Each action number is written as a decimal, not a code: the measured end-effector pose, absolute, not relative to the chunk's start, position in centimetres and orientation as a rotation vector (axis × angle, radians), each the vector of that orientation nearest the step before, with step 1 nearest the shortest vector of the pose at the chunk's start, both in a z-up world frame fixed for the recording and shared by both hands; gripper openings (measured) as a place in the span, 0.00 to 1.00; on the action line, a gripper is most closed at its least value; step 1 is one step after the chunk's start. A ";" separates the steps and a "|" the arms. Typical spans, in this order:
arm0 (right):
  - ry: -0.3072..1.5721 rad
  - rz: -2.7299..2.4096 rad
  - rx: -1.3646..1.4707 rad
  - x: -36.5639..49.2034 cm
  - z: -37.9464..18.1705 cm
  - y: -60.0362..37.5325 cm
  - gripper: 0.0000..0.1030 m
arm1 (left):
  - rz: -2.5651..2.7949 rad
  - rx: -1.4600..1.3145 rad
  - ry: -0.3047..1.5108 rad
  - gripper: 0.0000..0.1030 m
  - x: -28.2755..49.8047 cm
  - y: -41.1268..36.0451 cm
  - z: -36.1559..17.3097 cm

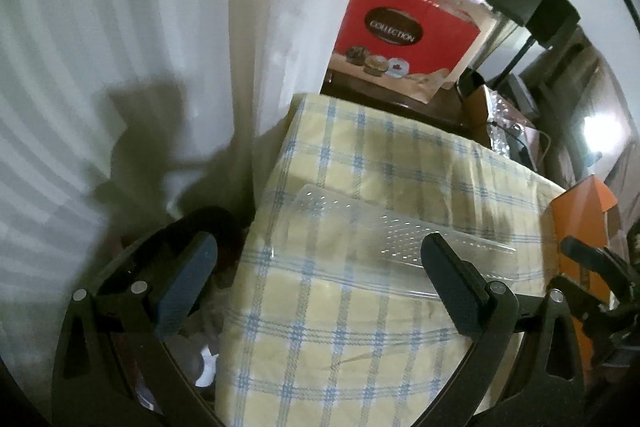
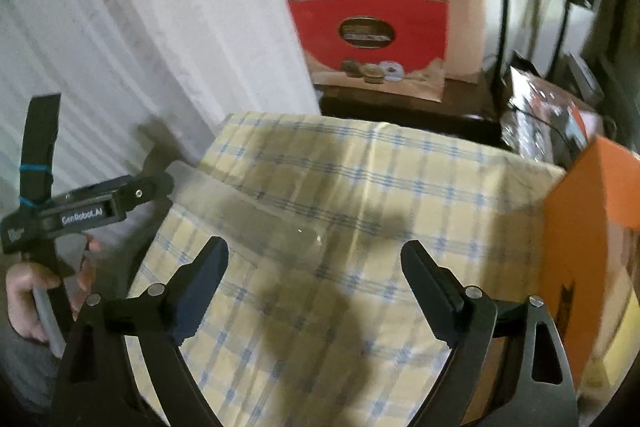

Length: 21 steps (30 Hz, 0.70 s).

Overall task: Organize objects
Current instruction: 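Move both tools back to the clear plastic tube on the table, then grasp the clear tube with the right tool while the left tool steadies it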

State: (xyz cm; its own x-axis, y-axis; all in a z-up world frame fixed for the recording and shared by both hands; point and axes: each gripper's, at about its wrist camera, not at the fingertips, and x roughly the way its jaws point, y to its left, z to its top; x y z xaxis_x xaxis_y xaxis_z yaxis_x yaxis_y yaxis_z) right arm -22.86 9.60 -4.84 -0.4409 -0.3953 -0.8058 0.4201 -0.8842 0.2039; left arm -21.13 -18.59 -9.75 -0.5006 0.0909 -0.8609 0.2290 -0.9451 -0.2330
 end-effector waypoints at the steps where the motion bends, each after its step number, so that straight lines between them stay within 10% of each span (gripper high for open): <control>1: 0.065 -2.311 1.278 -23.1 -5.1 9.1 0.87 | -2.602 1.531 0.509 0.99 -21.1 -18.7 -10.0; 11: 0.406 -2.158 1.172 -24.0 -7.3 2.6 0.87 | -2.597 1.537 0.637 0.99 -20.8 -19.9 -10.7; 21: 0.458 -2.077 1.240 -24.4 -10.1 0.7 0.56 | -2.614 1.601 0.715 0.99 -20.6 -18.6 -10.8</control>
State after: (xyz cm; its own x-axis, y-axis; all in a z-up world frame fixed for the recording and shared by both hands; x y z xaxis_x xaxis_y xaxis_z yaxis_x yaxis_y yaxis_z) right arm -24.38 0.66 -10.07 -0.3269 -0.3639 -0.8722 0.6968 -0.7163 0.0377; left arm -20.62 -18.63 -10.81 -0.4825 0.2363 -0.8434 0.2256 -0.8969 -0.3803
